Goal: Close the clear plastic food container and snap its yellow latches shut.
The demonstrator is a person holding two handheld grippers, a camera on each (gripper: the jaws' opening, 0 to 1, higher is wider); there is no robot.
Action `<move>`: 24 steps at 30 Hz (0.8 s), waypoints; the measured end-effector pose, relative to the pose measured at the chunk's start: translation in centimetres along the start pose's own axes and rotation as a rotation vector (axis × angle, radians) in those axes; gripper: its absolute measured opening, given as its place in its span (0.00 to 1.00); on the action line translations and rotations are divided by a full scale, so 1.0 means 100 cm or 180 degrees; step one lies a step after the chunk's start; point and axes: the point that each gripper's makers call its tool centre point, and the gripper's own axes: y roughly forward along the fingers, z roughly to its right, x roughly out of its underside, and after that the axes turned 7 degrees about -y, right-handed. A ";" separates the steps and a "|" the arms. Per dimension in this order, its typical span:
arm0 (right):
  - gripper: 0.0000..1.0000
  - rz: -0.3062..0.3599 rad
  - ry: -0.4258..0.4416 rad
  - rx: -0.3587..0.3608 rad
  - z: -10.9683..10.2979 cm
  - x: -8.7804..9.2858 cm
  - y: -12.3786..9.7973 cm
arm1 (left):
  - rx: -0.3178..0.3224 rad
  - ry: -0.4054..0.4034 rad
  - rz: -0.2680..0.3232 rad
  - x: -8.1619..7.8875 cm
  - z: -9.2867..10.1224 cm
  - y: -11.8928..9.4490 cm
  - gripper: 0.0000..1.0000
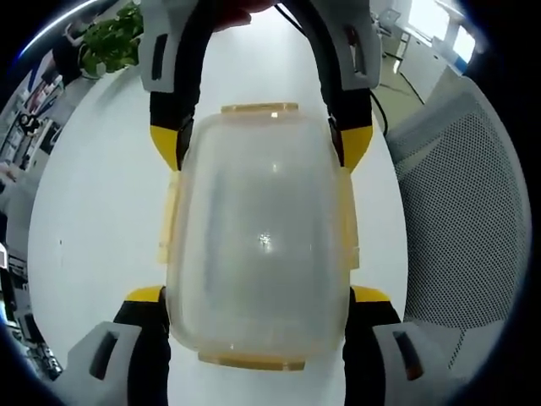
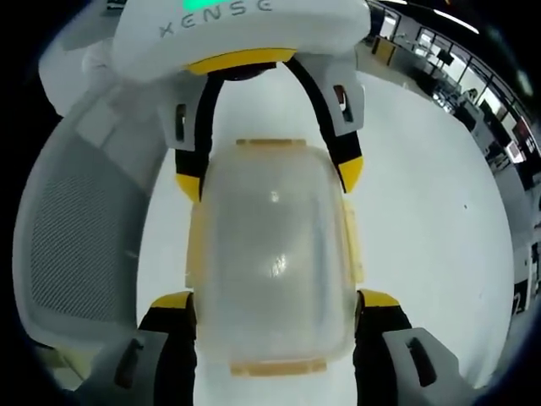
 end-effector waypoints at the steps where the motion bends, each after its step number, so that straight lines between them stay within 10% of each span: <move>1: 0.77 -0.0012 0.0001 0.0002 0.000 0.000 0.000 | 0.0000 -0.0001 0.0007 0.000 0.000 0.000 0.85; 24: 0.79 -0.0151 0.0018 -0.0004 0.000 -0.001 0.005 | 0.0034 -0.0006 0.0135 -0.001 0.000 -0.001 0.86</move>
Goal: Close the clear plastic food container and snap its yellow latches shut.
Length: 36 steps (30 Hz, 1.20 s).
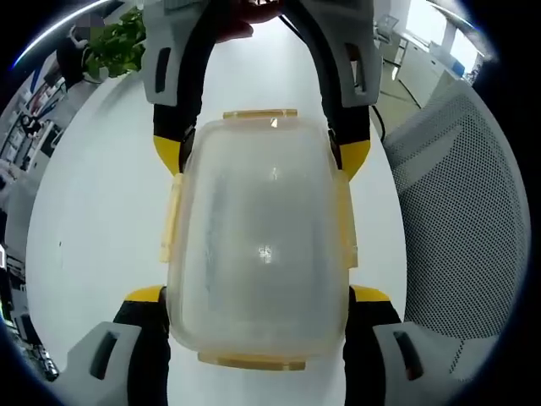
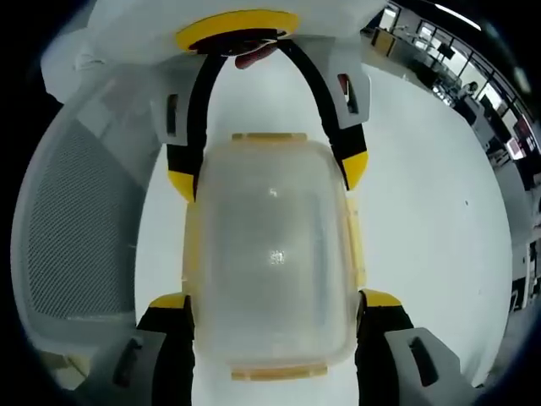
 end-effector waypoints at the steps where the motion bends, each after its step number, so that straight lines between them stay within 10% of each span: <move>1: 0.79 0.0083 0.0043 0.0010 0.000 -0.005 0.001 | -0.0022 0.0038 -0.0075 0.004 -0.002 -0.001 0.86; 36: 0.79 0.0004 0.0023 0.0001 0.008 -0.047 0.018 | -0.0011 0.0029 -0.0065 0.048 -0.012 -0.017 0.86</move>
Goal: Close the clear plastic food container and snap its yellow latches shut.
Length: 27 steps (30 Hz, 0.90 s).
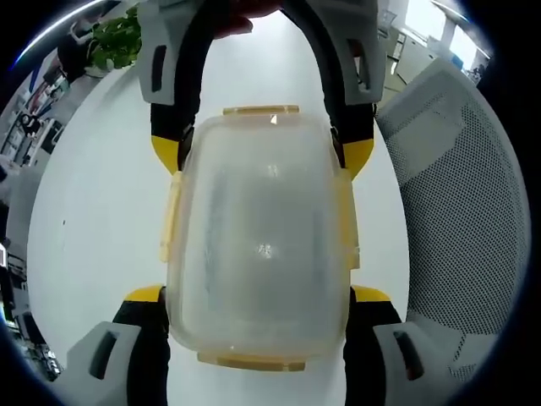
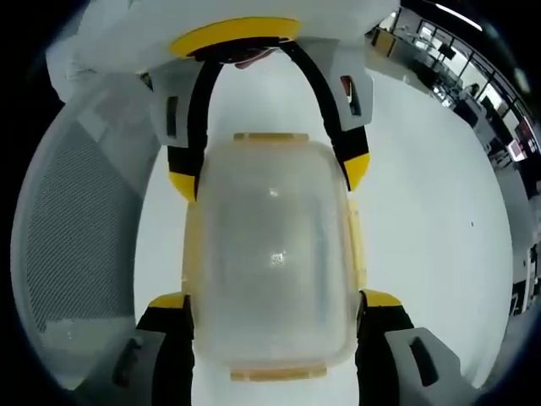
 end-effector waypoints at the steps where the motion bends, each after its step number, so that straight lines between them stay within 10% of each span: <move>1: 0.79 0.0002 0.0003 0.0002 0.000 -0.001 0.001 | 0.0002 0.0003 0.0003 0.001 0.000 0.000 0.86; 27: 0.80 -0.0016 0.0047 0.0012 0.005 -0.031 0.014 | -0.0001 0.0044 0.0043 0.030 -0.007 -0.009 0.87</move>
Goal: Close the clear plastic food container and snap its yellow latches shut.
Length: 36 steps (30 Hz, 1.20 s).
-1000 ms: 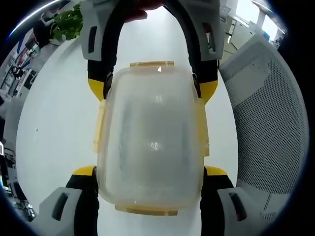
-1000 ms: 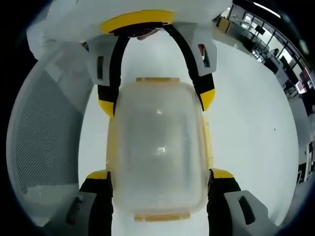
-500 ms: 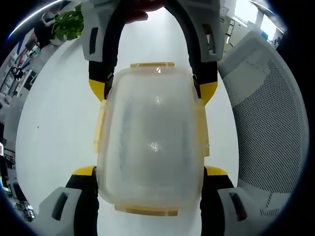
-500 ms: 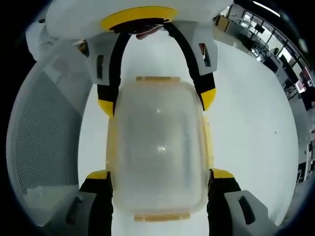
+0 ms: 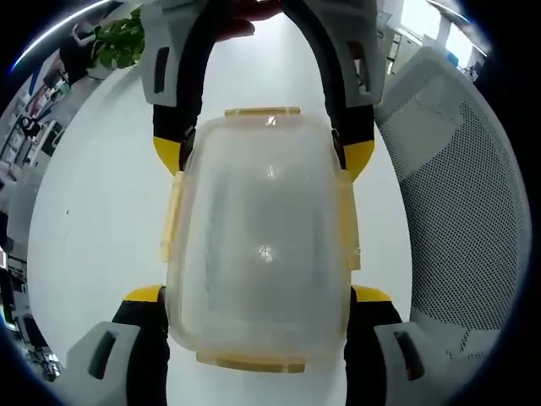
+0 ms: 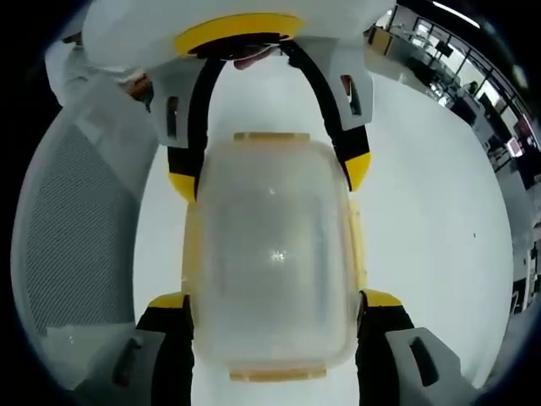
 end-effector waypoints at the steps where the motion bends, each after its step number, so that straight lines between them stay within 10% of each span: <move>1: 0.80 -0.0004 0.0000 -0.0002 0.000 -0.001 0.000 | -0.0004 0.0000 0.0002 0.001 0.000 -0.001 0.87; 36: 0.80 0.0025 -0.0075 -0.0013 0.009 -0.027 0.011 | 0.0005 -0.0095 -0.0027 0.028 -0.011 -0.009 0.88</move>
